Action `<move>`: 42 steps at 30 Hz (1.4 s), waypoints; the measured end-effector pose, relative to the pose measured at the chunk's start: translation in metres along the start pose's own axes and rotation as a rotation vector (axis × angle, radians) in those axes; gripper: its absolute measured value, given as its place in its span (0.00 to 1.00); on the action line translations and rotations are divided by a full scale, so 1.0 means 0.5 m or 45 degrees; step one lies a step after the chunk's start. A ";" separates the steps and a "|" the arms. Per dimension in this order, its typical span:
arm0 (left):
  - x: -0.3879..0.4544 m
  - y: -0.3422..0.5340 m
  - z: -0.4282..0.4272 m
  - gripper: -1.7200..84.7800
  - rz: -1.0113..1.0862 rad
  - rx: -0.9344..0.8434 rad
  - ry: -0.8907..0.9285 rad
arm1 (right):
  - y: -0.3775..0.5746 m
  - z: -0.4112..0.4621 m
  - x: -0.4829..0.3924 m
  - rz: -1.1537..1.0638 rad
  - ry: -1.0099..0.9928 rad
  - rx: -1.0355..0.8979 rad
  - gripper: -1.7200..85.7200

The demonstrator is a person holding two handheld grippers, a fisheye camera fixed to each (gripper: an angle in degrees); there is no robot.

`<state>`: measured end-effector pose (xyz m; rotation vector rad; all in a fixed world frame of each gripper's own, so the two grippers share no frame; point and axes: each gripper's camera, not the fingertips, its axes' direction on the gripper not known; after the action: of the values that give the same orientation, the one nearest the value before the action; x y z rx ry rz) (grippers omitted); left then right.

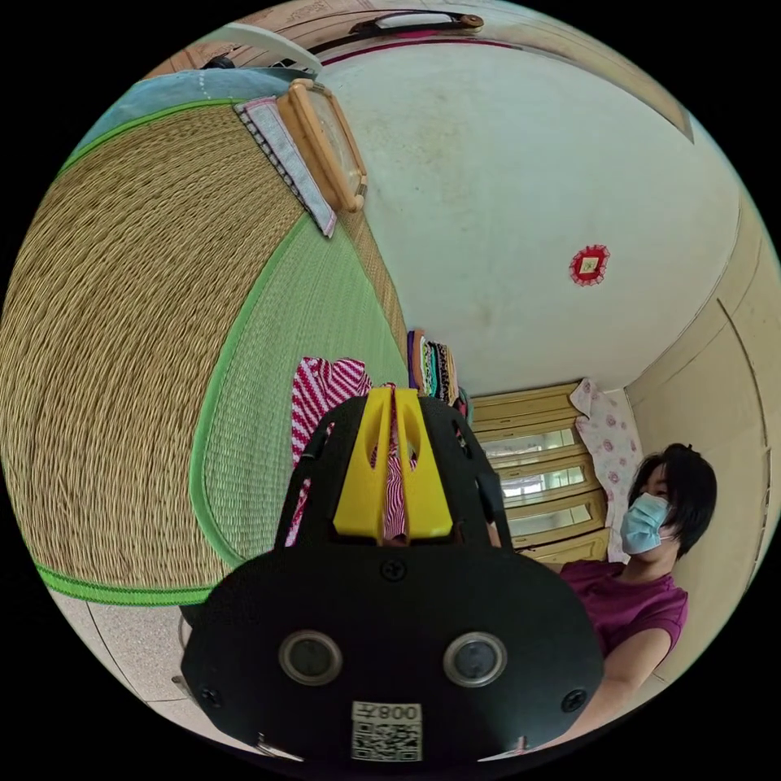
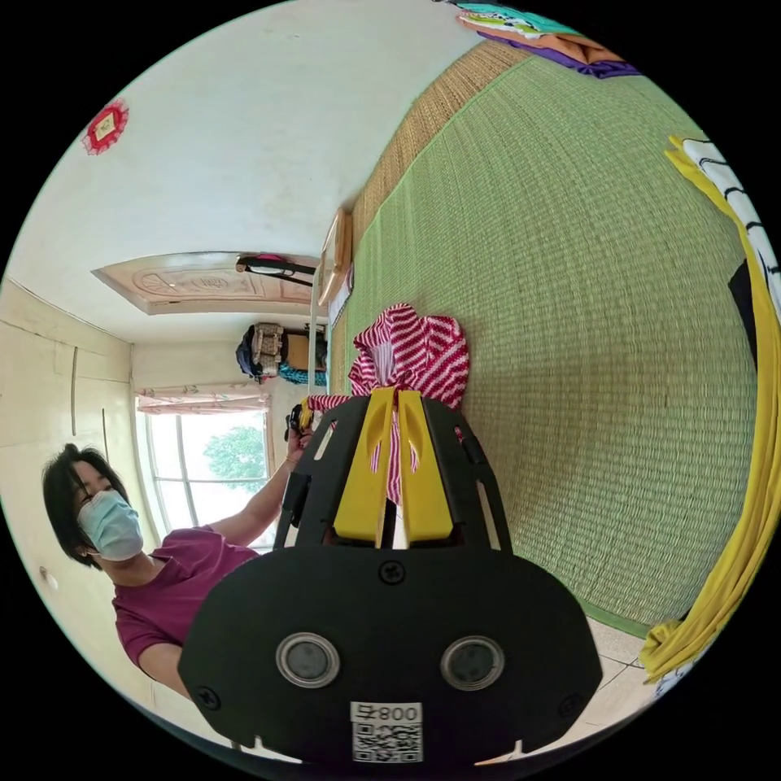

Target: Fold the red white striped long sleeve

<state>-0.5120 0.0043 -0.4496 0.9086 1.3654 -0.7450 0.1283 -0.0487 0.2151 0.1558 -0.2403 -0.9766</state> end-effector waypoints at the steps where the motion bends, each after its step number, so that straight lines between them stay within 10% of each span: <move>1: -0.008 -0.016 0.008 0.03 -0.004 0.002 -0.004 | -0.013 0.001 0.004 0.007 -0.006 0.001 0.02; 42: -0.128 -0.244 0.267 0.04 -0.216 0.051 -0.198 | -0.191 -0.041 -0.054 0.224 -0.058 0.005 0.03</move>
<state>-0.5596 -0.1753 -0.4013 0.7556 1.3039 -0.9563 0.0433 -0.0783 0.1690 0.1142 -0.2931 -0.8052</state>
